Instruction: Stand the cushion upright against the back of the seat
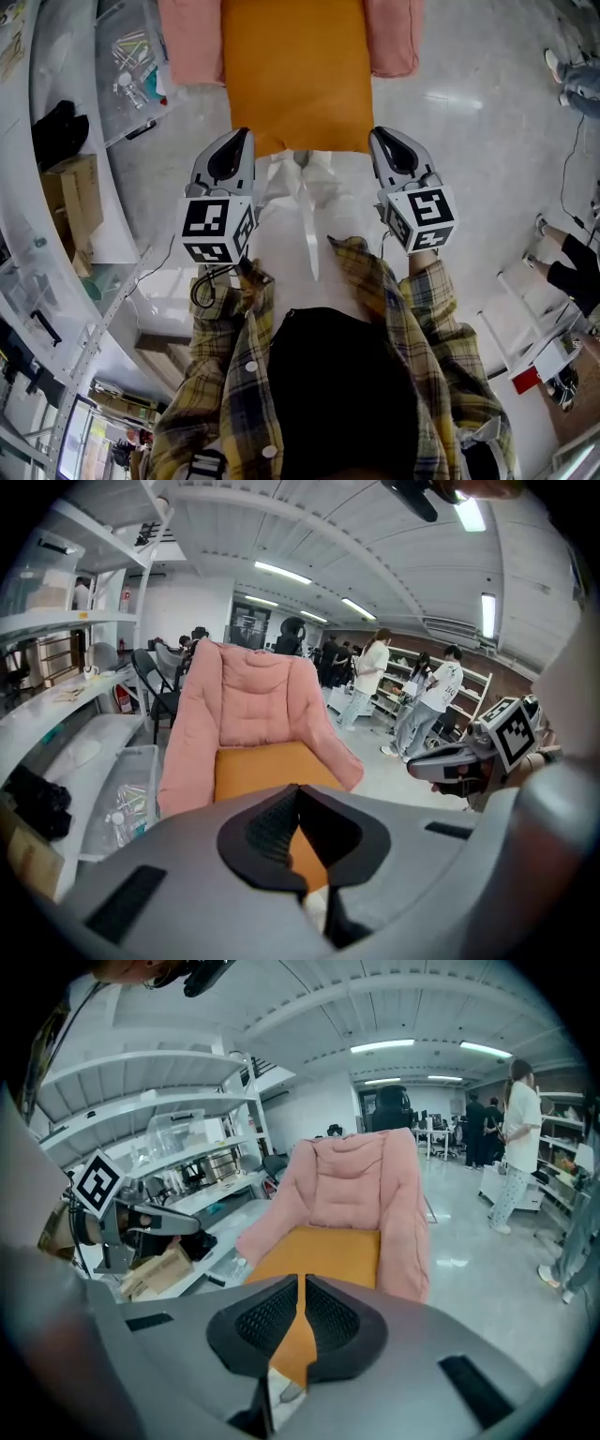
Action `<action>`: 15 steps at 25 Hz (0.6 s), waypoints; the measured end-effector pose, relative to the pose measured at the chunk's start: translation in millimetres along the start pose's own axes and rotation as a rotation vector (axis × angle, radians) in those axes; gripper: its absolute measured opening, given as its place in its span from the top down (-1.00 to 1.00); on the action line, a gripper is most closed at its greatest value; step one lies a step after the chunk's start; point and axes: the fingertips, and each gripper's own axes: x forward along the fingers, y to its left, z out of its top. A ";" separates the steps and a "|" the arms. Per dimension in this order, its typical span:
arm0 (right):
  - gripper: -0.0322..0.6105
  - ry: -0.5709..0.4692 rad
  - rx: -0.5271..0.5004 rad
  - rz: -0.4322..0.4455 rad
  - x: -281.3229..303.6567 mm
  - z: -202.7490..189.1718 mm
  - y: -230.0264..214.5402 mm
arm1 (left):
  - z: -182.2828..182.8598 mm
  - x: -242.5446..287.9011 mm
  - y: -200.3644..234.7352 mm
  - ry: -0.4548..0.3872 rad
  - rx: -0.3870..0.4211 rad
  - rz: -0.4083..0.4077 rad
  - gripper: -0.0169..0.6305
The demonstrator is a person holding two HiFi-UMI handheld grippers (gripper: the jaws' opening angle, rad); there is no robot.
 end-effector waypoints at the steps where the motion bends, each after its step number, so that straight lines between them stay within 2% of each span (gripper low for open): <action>1: 0.84 0.016 0.003 0.001 3.0 -9.4 -1.7 | -8.8 4.1 3.0 0.016 -0.004 0.003 0.94; 4: 0.83 0.052 0.011 -0.001 11.8 -34.2 -9.8 | -32.3 16.0 10.7 0.054 -0.008 0.009 0.91; 7: 0.82 0.102 0.021 -0.005 19.7 -59.8 -18.6 | -56.3 26.4 16.4 0.095 -0.002 0.003 0.74; 11: 0.63 0.173 0.051 -0.005 30.8 -92.1 -28.9 | -90.7 37.5 31.2 0.160 0.010 0.005 0.54; 15: 0.44 0.232 0.048 0.015 39.2 -125.3 -31.5 | -131.0 42.3 41.7 0.242 0.024 -0.029 0.33</action>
